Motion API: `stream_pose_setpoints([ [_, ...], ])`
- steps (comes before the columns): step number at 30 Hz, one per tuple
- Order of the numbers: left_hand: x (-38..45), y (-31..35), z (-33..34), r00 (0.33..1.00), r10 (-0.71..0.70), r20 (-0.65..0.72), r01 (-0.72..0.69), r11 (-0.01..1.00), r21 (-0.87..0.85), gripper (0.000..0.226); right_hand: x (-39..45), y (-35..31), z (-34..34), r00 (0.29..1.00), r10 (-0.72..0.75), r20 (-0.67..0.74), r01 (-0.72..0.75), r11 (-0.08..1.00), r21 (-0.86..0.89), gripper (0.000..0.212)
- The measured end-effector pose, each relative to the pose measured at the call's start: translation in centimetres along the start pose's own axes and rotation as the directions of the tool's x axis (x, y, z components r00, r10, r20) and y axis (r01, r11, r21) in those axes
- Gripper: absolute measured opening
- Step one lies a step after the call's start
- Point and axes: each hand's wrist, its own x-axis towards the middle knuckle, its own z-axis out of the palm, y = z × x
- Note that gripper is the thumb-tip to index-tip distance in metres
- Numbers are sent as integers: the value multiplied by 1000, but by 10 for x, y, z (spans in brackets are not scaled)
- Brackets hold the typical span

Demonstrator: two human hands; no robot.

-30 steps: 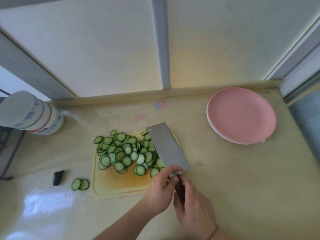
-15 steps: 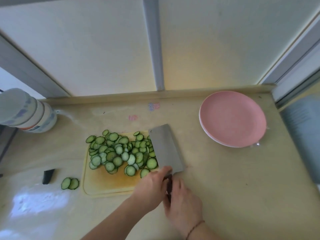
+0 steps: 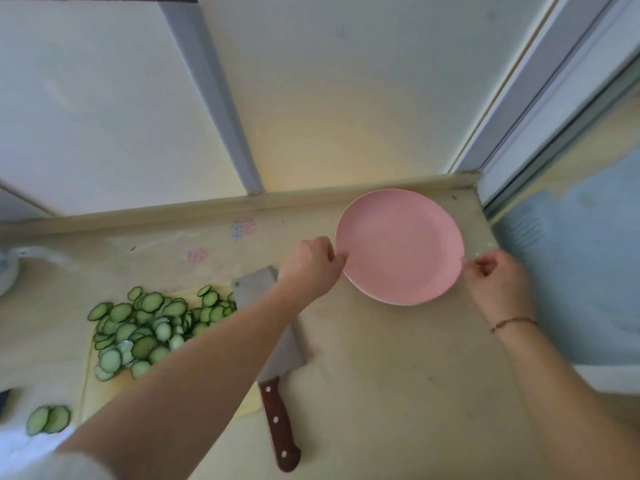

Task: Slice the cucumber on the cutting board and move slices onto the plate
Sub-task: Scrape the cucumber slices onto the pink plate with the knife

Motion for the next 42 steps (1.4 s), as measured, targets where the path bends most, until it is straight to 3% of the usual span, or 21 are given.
stream_pose_setpoints([
  [5,38,11,6,1000,-27,13,26,996,88,32,30,-1,12,988,32,153,-7,987,-160,28],
  [10,37,14,7,1000,3,-16,2,964,266,32,38,0,16,991,-47,123,73,973,-221,28],
  [19,31,7,12,995,16,-94,-19,999,-34,36,30,-8,6,972,-128,195,156,979,-132,33],
  [24,-12,11,-5,989,69,-129,-57,994,90,39,-15,-4,-26,975,-192,112,197,980,-35,36],
  [34,-154,-35,33,969,42,243,-108,959,262,43,-148,85,-32,983,-91,158,91,996,12,18],
  [42,-159,-39,48,960,25,280,-143,902,407,38,-150,100,-20,982,-69,175,77,996,-37,15],
])
